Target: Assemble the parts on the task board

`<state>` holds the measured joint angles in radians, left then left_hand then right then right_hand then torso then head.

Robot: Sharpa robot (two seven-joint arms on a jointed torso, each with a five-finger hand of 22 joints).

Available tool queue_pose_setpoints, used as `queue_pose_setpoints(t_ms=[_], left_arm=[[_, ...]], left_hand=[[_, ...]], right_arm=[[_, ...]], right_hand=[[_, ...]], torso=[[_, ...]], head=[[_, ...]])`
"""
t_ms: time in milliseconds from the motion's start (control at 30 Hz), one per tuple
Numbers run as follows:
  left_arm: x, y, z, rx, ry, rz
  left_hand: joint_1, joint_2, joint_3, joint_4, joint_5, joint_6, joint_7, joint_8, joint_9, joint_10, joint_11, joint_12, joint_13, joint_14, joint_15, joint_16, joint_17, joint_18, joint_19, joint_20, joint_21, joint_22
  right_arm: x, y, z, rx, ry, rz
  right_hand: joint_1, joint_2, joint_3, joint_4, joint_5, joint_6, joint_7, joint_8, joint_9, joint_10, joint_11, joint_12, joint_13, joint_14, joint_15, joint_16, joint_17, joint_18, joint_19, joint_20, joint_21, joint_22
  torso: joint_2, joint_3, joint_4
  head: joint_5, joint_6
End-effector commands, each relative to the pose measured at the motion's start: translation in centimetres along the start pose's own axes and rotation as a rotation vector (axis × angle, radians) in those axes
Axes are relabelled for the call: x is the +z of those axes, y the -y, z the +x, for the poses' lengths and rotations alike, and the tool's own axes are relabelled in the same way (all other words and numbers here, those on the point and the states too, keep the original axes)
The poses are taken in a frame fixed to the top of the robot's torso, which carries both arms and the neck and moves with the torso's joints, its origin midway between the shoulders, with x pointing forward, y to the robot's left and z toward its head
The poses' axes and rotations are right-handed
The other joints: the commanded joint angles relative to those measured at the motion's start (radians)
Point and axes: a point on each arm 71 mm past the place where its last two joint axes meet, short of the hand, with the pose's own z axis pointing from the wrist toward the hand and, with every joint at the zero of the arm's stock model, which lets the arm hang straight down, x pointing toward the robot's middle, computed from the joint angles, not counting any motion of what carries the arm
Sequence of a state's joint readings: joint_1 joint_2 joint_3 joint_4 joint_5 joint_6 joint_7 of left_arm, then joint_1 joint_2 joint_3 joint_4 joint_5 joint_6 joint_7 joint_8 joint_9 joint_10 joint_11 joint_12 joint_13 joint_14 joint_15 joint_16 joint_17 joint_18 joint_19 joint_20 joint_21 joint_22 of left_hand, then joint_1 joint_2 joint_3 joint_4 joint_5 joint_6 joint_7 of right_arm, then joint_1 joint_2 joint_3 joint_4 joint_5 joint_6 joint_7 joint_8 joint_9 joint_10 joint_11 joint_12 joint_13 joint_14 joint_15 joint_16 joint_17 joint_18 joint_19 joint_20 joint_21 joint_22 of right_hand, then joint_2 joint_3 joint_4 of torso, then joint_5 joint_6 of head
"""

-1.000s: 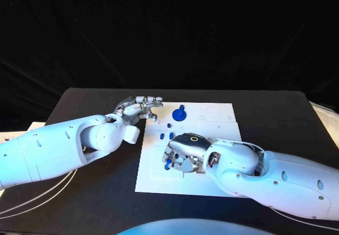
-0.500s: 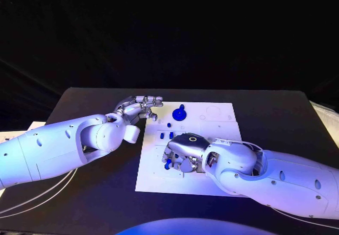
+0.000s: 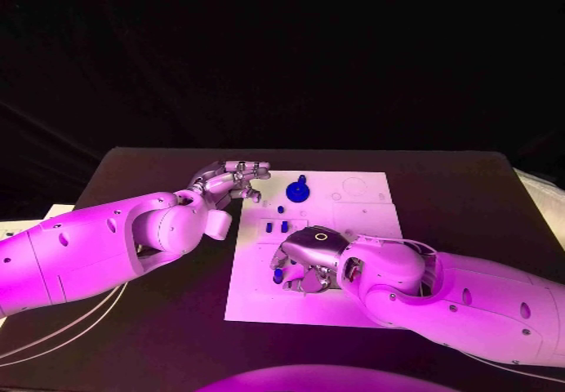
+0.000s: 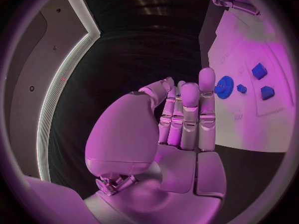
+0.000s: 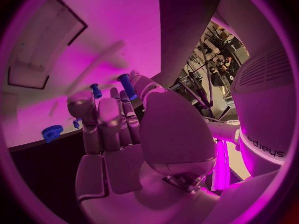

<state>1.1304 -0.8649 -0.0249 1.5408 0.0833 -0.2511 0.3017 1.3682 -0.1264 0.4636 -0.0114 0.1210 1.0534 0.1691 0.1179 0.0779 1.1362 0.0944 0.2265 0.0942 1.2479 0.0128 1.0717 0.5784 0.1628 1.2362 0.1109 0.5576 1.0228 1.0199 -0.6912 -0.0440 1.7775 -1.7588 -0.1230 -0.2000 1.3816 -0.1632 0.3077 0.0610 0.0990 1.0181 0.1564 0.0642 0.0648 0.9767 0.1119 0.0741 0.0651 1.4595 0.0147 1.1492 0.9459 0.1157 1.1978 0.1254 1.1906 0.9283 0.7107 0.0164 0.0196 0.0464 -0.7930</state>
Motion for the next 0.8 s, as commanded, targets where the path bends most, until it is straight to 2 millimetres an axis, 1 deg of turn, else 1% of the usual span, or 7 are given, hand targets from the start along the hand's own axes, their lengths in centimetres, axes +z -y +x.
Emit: queue_pose_setpoints(t_ms=[33,167,267,467,533,633,800], left_arm=[[0.0,0.0,0.2,0.003,-0.019,0.002],[-0.1,0.0,-0.1,0.008,-0.015,0.001],[-0.1,0.0,-0.2,0.009,-0.012,0.001],[-0.1,0.0,-0.2,0.009,-0.015,0.000],[-0.1,0.0,-0.2,0.009,-0.016,0.000],[-0.1,0.0,-0.1,0.008,-0.019,-0.001],[-0.2,0.0,0.1,0.006,-0.025,-0.001]], left_hand=[[0.003,0.008,-0.004,0.000,-0.003,-0.001,0.003,0.006,-0.002,-0.005,0.001,0.006,0.001,-0.008,-0.002,-0.004,-0.002,0.017,-0.005,0.000,-0.006,-0.002],[0.003,0.008,-0.004,0.000,-0.003,-0.001,0.003,0.006,-0.002,-0.005,0.001,0.006,0.001,-0.008,-0.002,-0.004,-0.002,0.017,-0.005,0.000,-0.006,-0.002],[0.004,0.008,-0.004,-0.001,-0.002,-0.001,0.002,0.006,-0.002,-0.006,0.001,0.006,0.001,-0.009,-0.002,-0.005,-0.004,0.017,-0.006,0.000,-0.008,-0.003],[0.004,0.008,-0.004,-0.001,-0.002,-0.001,0.002,0.006,-0.002,-0.006,0.001,0.006,0.001,-0.009,-0.002,-0.005,-0.004,0.017,-0.006,0.000,-0.008,-0.003],[0.004,0.008,-0.004,-0.001,-0.002,-0.001,0.002,0.006,-0.002,-0.006,0.001,0.006,0.001,-0.009,-0.002,-0.005,-0.004,0.017,-0.006,0.000,-0.008,-0.003],[0.004,0.008,-0.004,-0.001,-0.002,-0.001,0.002,0.006,-0.002,-0.006,0.001,0.006,0.001,-0.009,-0.002,-0.005,-0.004,0.017,-0.006,0.000,-0.008,-0.003],[0.004,0.008,-0.004,-0.001,-0.002,-0.001,0.002,0.006,-0.002,-0.006,0.001,0.006,0.001,-0.009,-0.002,-0.005,-0.004,0.017,-0.006,0.000,-0.008,-0.003]], right_arm=[[-0.3,-0.1,-0.4,0.001,0.064,-0.001],[-1.4,0.0,-1.3,0.033,0.152,-0.002],[-2.2,0.2,-2.0,0.054,0.190,0.009],[-4.8,1.9,-4.5,0.107,0.232,0.092],[-5.8,2.9,-5.1,0.125,0.227,0.143],[-7.9,5.0,-5.9,0.182,0.208,0.255],[-11.1,8.0,-5.5,0.251,0.152,0.439]], right_hand=[[-0.003,0.008,-0.030,0.001,0.007,-0.014,-0.002,-0.001,0.002,-0.024,0.004,0.013,0.002,0.000,0.010,-0.009,-0.008,0.020,-0.008,0.001,-0.011,-0.012],[0.004,0.018,-0.051,0.002,0.013,-0.015,0.000,0.000,0.002,-0.023,0.002,0.031,0.005,0.000,0.009,-0.013,-0.015,0.021,-0.006,0.001,-0.014,-0.015],[0.008,0.022,-0.062,0.003,0.015,-0.016,0.004,0.000,0.003,-0.019,0.000,0.044,0.006,0.000,0.008,-0.016,-0.018,0.021,-0.004,0.000,-0.015,-0.016],[0.015,0.035,-0.083,0.007,0.018,-0.019,0.007,-0.001,0.002,0.006,-0.003,0.077,0.007,0.000,0.005,-0.020,-0.024,0.021,0.001,-0.002,-0.016,-0.016],[0.010,0.042,-0.090,0.015,0.020,-0.015,0.007,0.000,0.003,0.045,-0.008,0.101,0.011,0.001,0.002,-0.019,-0.023,0.019,0.008,-0.004,-0.010,-0.007],[-0.004,0.054,-0.095,0.036,0.032,0.003,0.011,0.006,0.006,0.162,-0.021,0.160,0.027,0.026,-0.008,0.043,0.058,0.001,0.064,-0.010,0.049,0.082],[-0.062,0.038,-0.136,0.095,0.073,0.026,-0.022,0.023,0.010,0.336,-0.064,0.261,0.086,0.053,-0.040,0.135,0.172,-0.026,0.149,-0.038,0.144,0.226]], torso=[[0.000,0.0008,-0.0003],[0.001,0.0028,-0.0015],[-0.002,0.0004,-0.0016],[-0.001,0.0012,-0.0035],[-0.001,0.0004,-0.0037],[-0.002,-0.0025,-0.0050],[-0.001,-0.0040,-0.0118]], head=[[-0.002,0.002],[-0.004,0.002],[-0.010,0.004],[-0.037,0.017],[-0.044,0.021],[-0.065,0.028],[-0.087,0.035]])
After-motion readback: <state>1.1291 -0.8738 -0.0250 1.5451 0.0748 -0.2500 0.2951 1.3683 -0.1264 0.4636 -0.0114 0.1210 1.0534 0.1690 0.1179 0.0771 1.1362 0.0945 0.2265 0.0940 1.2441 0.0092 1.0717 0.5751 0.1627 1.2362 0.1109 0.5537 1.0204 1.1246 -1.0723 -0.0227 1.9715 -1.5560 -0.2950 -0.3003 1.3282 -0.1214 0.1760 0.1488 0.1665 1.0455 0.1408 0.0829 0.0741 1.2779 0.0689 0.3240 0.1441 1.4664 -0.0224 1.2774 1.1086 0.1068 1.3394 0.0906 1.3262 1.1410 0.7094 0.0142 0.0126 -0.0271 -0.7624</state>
